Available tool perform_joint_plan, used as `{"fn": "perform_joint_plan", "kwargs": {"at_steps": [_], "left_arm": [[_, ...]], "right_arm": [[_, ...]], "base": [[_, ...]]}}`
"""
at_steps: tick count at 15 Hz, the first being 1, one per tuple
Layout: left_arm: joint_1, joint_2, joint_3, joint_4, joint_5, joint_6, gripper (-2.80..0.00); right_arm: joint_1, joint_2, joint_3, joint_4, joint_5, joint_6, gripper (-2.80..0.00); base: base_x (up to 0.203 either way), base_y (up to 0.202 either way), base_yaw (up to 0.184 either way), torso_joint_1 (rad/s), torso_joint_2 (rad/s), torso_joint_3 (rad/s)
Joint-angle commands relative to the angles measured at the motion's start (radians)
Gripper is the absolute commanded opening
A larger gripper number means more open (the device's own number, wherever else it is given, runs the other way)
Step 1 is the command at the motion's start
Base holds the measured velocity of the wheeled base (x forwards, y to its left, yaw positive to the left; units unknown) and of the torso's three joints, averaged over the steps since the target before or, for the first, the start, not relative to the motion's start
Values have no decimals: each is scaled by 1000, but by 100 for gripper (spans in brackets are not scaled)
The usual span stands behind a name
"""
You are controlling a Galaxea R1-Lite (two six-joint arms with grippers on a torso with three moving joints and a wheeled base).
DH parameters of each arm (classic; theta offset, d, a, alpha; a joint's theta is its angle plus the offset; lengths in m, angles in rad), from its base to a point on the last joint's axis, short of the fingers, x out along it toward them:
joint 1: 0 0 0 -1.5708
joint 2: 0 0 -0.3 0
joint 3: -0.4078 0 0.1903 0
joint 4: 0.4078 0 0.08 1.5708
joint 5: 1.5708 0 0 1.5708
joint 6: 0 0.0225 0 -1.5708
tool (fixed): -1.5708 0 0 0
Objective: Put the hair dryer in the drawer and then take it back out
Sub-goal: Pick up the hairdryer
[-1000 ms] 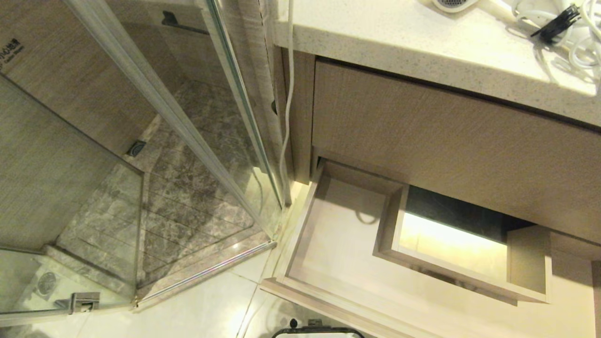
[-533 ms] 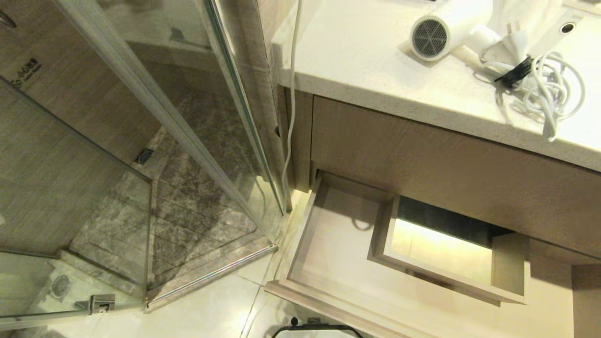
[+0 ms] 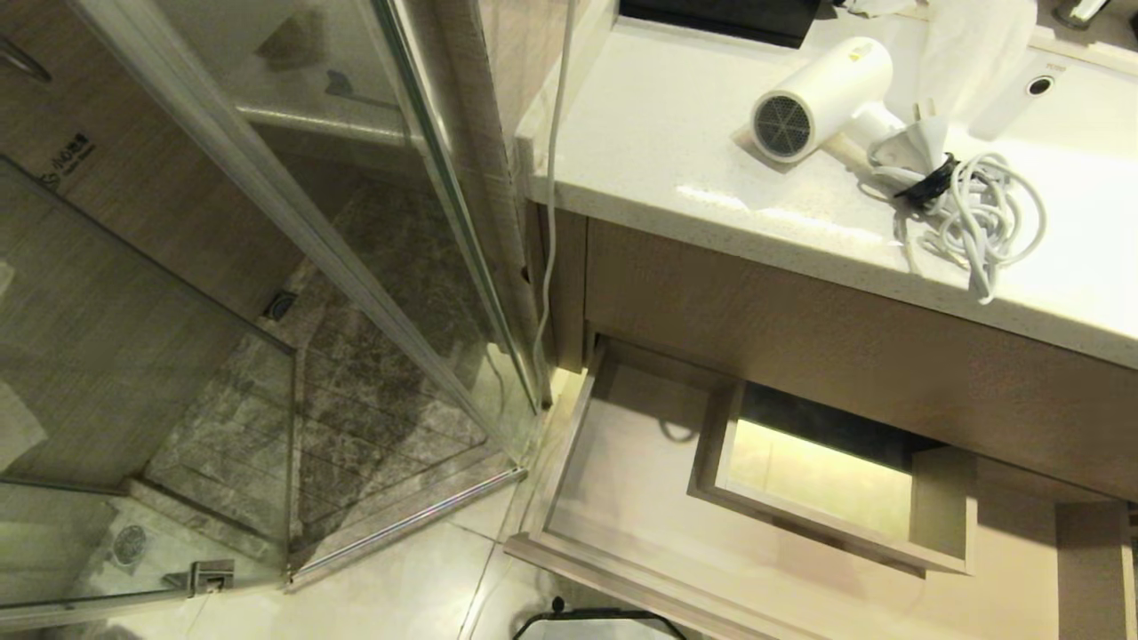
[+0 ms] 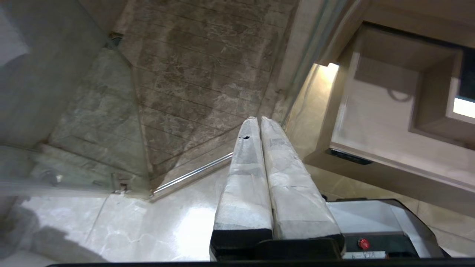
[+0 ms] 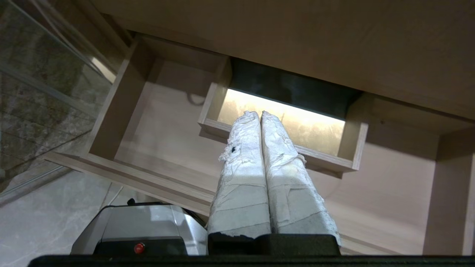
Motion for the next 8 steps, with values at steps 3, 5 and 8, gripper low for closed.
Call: {"fn": "perform_joint_plan", "kwargs": {"at_steps": [3, 5, 8], "left_arm": [[-1, 0, 0, 0, 1, 0, -280], [-1, 0, 0, 0, 1, 0, -280], [-1, 0, 0, 0, 1, 0, -280]], "right_arm": [[0, 1, 0, -3, -2, 7, -280], [0, 1, 0, -2, -4, 8, -280], [0, 1, 0, 0, -4, -1, -280]], "base": [[0, 0, 0, 6, -14, -8], [0, 0, 0, 0, 0, 0], [0, 0, 0, 0, 0, 0]]}}
